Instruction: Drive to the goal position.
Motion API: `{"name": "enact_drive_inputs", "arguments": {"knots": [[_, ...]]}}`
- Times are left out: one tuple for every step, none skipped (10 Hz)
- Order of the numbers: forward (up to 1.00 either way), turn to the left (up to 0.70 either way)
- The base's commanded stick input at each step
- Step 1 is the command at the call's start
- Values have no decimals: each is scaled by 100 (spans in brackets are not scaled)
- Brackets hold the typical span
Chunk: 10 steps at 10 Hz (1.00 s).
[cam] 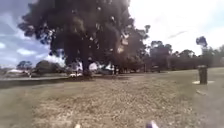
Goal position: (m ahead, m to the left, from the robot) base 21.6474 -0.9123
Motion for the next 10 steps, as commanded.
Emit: {"name": "enact_drive_inputs", "arguments": {"knots": [[70,0],[70,0],[70,0],[70,0],[70,0],[70,0],[70,0],[70,0],[70,0],[70,0]]}}
